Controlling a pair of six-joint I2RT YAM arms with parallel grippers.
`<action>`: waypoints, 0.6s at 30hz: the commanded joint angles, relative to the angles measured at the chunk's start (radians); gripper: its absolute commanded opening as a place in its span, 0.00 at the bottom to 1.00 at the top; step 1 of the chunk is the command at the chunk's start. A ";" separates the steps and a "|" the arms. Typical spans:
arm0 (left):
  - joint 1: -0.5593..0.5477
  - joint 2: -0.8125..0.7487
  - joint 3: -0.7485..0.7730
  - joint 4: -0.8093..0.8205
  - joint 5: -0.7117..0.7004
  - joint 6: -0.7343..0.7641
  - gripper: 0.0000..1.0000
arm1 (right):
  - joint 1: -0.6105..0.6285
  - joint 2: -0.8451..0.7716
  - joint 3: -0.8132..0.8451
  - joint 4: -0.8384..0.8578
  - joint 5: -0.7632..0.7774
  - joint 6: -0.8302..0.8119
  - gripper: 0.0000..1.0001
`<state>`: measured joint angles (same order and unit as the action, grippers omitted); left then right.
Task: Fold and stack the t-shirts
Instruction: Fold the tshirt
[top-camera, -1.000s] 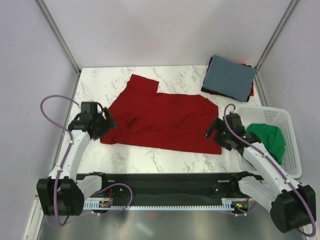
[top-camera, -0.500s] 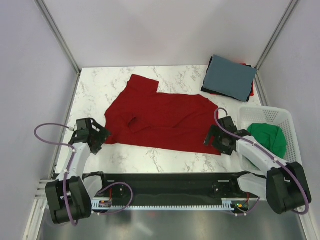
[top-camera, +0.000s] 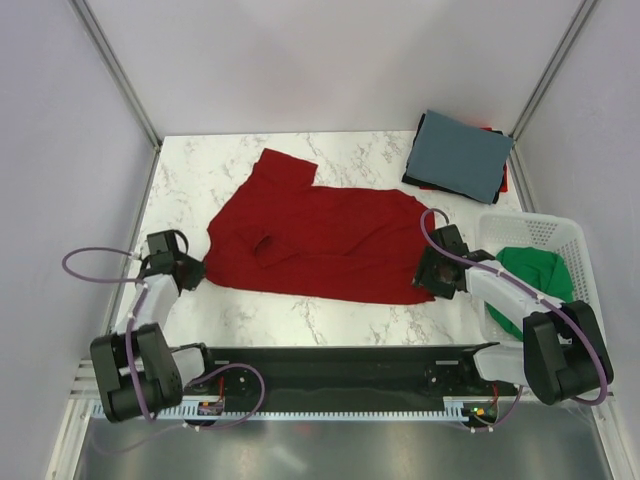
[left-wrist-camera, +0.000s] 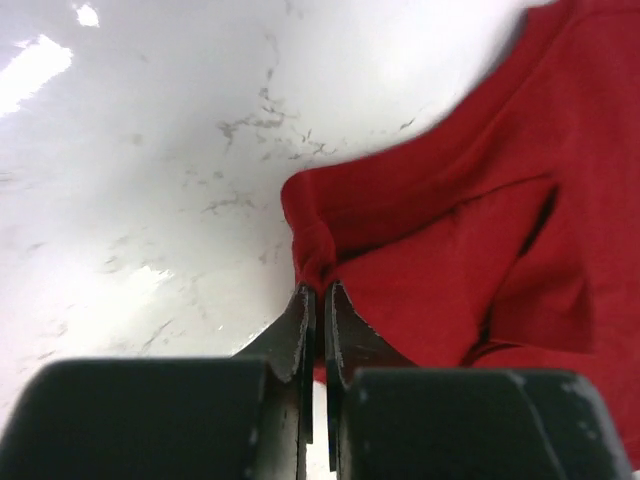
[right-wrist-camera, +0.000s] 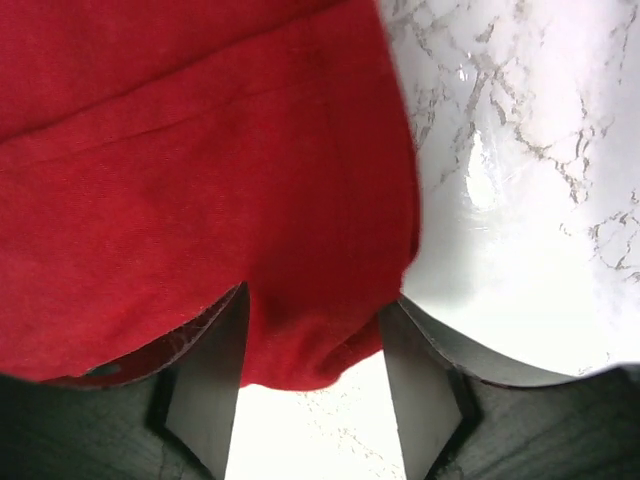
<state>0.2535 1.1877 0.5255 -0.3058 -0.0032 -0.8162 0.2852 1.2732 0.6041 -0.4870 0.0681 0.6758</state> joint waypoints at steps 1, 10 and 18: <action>0.064 -0.194 0.048 -0.085 -0.086 -0.009 0.02 | 0.003 0.031 -0.044 0.018 -0.002 0.018 0.61; 0.162 -0.511 0.022 -0.335 -0.017 -0.029 0.14 | 0.003 0.011 -0.050 0.016 -0.005 0.022 0.51; 0.162 -0.638 0.100 -0.487 0.114 -0.080 0.96 | 0.003 -0.130 -0.037 -0.076 0.025 0.028 0.69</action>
<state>0.4091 0.5850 0.5457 -0.7086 0.0460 -0.8627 0.2859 1.2060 0.5644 -0.4900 0.0685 0.7059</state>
